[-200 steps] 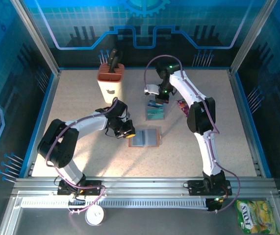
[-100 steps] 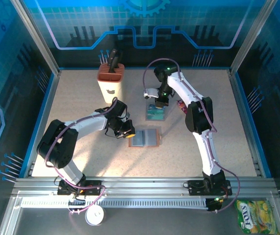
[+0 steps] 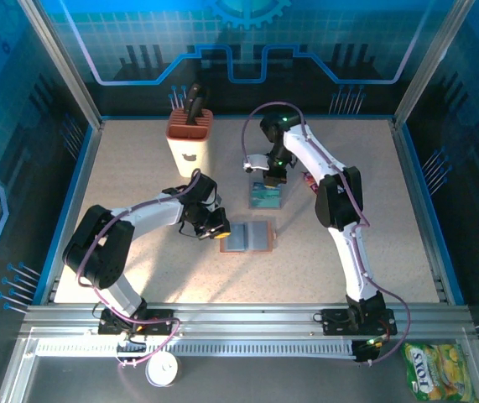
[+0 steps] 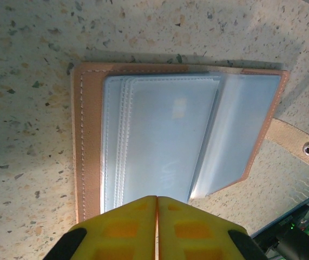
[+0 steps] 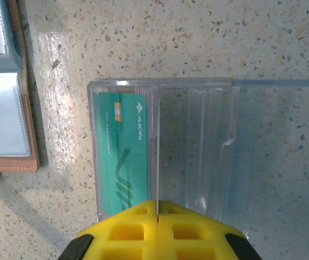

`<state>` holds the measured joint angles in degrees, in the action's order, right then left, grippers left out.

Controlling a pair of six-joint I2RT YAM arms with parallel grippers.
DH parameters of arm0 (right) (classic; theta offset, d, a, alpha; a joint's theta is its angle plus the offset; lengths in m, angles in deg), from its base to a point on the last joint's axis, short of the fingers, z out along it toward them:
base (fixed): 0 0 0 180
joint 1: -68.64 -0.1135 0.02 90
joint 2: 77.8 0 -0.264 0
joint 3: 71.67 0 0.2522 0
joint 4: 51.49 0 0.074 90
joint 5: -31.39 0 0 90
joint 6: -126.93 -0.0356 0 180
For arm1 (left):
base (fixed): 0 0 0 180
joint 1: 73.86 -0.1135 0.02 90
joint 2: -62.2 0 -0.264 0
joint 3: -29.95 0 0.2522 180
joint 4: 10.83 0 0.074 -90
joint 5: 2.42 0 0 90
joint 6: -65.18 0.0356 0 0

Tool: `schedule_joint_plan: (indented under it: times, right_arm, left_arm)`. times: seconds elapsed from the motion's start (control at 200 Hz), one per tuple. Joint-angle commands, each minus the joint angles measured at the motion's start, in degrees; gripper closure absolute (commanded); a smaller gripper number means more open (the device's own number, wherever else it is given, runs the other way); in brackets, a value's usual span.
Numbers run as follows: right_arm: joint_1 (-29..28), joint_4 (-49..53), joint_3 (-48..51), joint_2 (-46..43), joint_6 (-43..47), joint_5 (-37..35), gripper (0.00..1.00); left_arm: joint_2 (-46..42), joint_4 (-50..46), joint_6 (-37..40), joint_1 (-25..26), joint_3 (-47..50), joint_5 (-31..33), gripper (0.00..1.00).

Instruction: Take the credit cards out of the card holder

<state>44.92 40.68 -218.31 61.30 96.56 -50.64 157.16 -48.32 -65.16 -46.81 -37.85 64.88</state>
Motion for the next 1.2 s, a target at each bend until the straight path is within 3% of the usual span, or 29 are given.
schedule_joint_plan:
  times: [0.0,0.175,0.28,0.735,1.196]
  right_arm:
    - [-1.2,2.0,-0.2,2.2,1.0,0.9,0.88]
    - [-1.1,0.9,-0.4,0.4,-0.9,0.7,0.84]
    - [-1.1,-0.4,0.0,-1.2,-3.0,-0.1,0.76]
    - [-0.8,-15.1,8.9,-10.5,-7.5,-9.7,0.74]
    - [-1.7,-22.6,14.6,-9.3,-8.7,-13.4,0.68]
  left_arm:
    - [-1.4,-0.6,0.1,-0.3,1.0,0.1,0.9]
    - [-1.4,0.2,-0.2,-0.3,1.2,-0.1,0.9]
    - [-1.3,0.6,-0.3,-0.3,1.2,-0.5,0.91]
    - [-1.1,1.5,-0.1,-0.4,1.6,-0.9,0.9]
    - [-1.1,1.2,0.0,-0.4,1.5,-0.8,0.91]
